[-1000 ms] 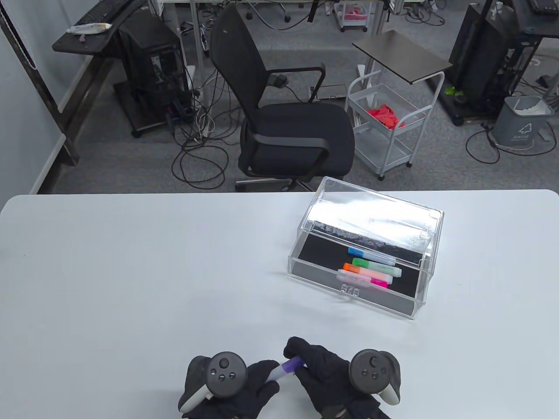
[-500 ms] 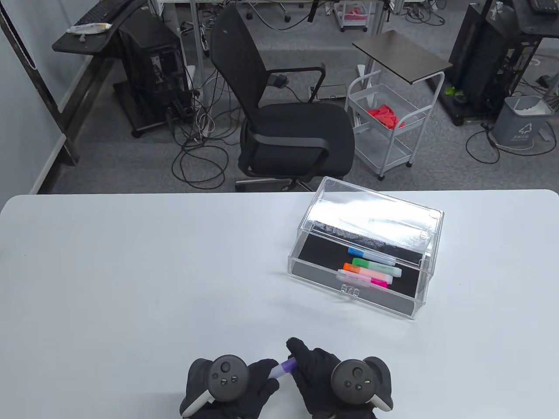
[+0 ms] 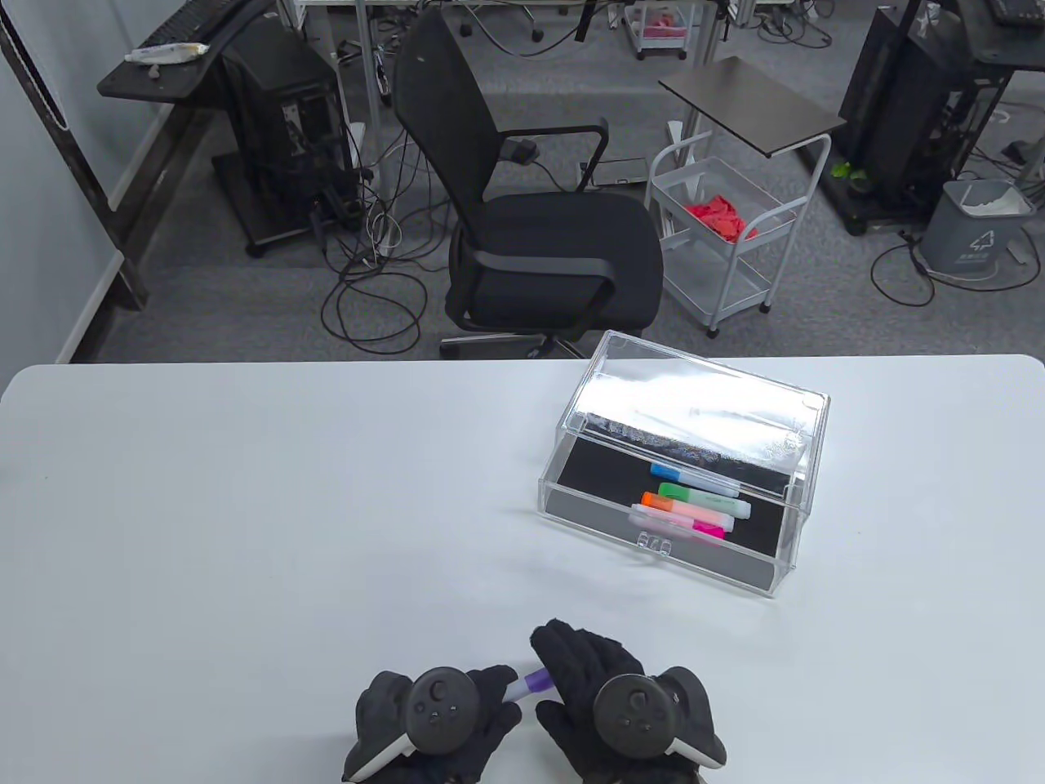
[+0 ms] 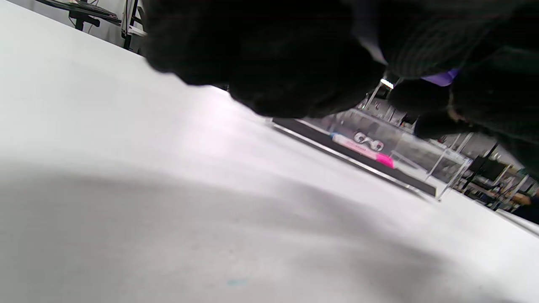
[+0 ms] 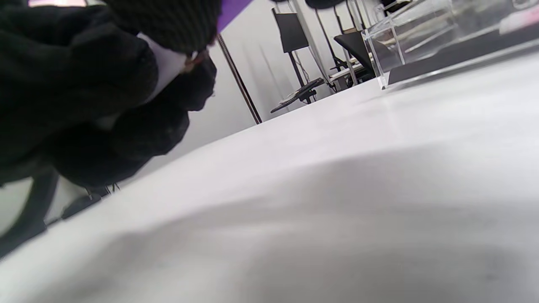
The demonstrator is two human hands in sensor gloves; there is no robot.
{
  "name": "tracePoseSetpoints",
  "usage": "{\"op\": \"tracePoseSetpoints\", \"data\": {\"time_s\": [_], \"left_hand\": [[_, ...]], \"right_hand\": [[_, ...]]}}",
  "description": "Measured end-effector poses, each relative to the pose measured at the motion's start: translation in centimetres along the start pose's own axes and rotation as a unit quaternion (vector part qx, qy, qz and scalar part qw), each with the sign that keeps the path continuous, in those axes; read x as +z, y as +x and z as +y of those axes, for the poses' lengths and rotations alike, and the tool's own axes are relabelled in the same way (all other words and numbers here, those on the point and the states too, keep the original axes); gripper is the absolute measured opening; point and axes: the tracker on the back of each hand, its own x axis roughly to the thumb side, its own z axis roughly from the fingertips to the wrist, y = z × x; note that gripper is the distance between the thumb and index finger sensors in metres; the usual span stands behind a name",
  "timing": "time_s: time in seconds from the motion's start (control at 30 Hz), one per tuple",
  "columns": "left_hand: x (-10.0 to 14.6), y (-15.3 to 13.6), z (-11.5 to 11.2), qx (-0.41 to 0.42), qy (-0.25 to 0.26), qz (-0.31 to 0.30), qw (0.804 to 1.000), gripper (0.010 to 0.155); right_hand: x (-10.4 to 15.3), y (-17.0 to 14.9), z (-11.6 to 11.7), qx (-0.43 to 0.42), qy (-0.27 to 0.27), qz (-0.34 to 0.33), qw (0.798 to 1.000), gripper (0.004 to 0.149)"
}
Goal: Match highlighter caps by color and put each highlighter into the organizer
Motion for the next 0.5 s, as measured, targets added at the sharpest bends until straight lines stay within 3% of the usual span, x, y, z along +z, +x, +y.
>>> {"op": "tracePoseSetpoints", "data": {"time_s": [0.17, 0.23, 0.5], "left_hand": [[-0.2, -0.2, -0.5, -0.017, -0.031, 0.015, 0.999, 0.056], [-0.2, 0.1, -0.6, -0.008, -0.032, 0.007, 0.999, 0.056], [-0.3, 0.5, -1.0, 0.022, -0.054, -0.001, 0.998, 0.056]], "right_hand": [[0.1, 1.9, 1.0, 0.201, -0.009, -0.037, 0.979, 0.086], [0.1, 2.7, 1.5, 0.244, -0.012, -0.049, 0.968, 0.086], [0.0, 2.9, 2.5, 0.263, -0.041, -0.035, 0.963, 0.073]]}}
